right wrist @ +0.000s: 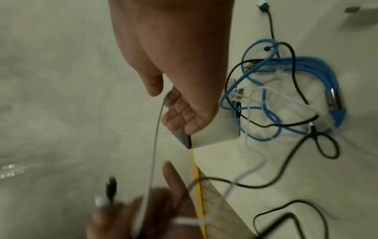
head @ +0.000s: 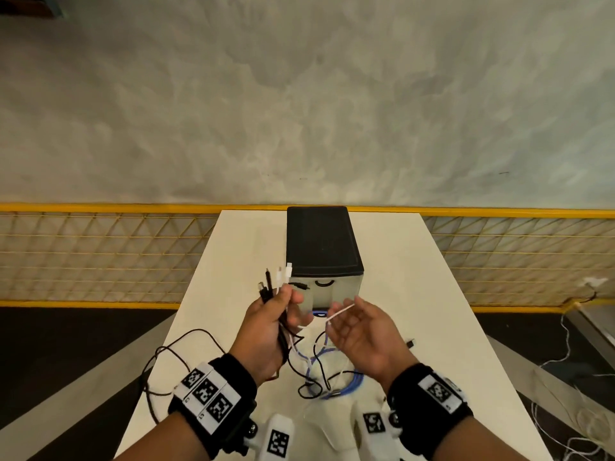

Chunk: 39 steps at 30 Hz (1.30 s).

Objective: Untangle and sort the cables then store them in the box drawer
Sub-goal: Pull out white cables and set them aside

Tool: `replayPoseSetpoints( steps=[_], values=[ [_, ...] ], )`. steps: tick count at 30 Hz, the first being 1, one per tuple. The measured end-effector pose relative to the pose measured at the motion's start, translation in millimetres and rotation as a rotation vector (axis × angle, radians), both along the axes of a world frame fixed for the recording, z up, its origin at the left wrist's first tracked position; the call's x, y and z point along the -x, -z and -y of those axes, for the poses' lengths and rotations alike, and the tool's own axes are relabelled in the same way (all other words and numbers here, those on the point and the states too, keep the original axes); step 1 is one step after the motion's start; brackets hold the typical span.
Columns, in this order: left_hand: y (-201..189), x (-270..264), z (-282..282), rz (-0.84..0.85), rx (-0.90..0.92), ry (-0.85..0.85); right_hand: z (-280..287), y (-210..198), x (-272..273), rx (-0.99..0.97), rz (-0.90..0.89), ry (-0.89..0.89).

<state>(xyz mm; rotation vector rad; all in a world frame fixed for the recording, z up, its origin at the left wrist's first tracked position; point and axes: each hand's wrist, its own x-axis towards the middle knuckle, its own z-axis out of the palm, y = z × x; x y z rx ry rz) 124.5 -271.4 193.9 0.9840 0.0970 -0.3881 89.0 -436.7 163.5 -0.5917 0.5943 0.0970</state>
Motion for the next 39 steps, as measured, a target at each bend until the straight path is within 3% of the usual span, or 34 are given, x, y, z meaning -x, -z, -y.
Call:
replayPoseSetpoints(
  steps=[4, 8, 10, 12, 14, 16, 20, 23, 27, 30, 34, 39],
  values=[
    [-6.3, -3.1, -39.7, -0.009, 0.142, -0.167, 24.2, 2.7, -6.9, -0.141, -0.001, 0.155],
    [-25.7, -31.1, -107.2, 0.044, 0.220, -0.347, 41.4, 12.8, -9.5, -0.140, -0.043, 0.244],
    [-39.0, -45.5, -138.2, 0.124, 0.157, -0.436, 55.7, 18.7, -10.3, -0.126, -0.070, 0.322],
    [-48.9, -52.7, -146.8, 0.218, -0.089, -0.478, 63.0, 18.9, -8.8, -0.061, -0.074, 0.317],
    [-50.9, -48.6, -121.2, 0.313, -0.446, -0.392, 53.0, 13.9, -8.4, 0.021, -0.042, 0.223],
    [-44.6, -36.0, -71.4, 0.467, -0.705, -0.189, 30.7, 5.8, -9.6, 0.101, 0.014, 0.114],
    [-6.6, -7.4, 14.8, 0.569, -0.764, 0.149, -12.7, -9.5, -9.3, 0.177, 0.082, -0.047],
    [11.5, 0.6, 38.3, 0.536, -0.820, 0.205, -19.7, -16.2, -2.5, 0.076, 0.100, -0.060],
    [18.4, -0.1, 31.1, 0.560, -0.847, 0.308, -7.2, -13.5, 5.3, 0.085, 0.068, -0.143],
    [27.2, 2.2, 7.8, 0.493, -0.826, 0.474, 16.7, -14.1, -0.4, 0.081, 0.018, -0.082],
    [46.4, 8.3, -48.8, 0.416, -1.005, 0.678, 55.9, -15.7, -7.2, 0.036, 0.007, 0.049],
    [41.5, 0.3, -98.6, 0.338, -1.207, 0.798, 47.2, 0.7, -5.7, 0.023, -0.038, 0.092]
  ],
)
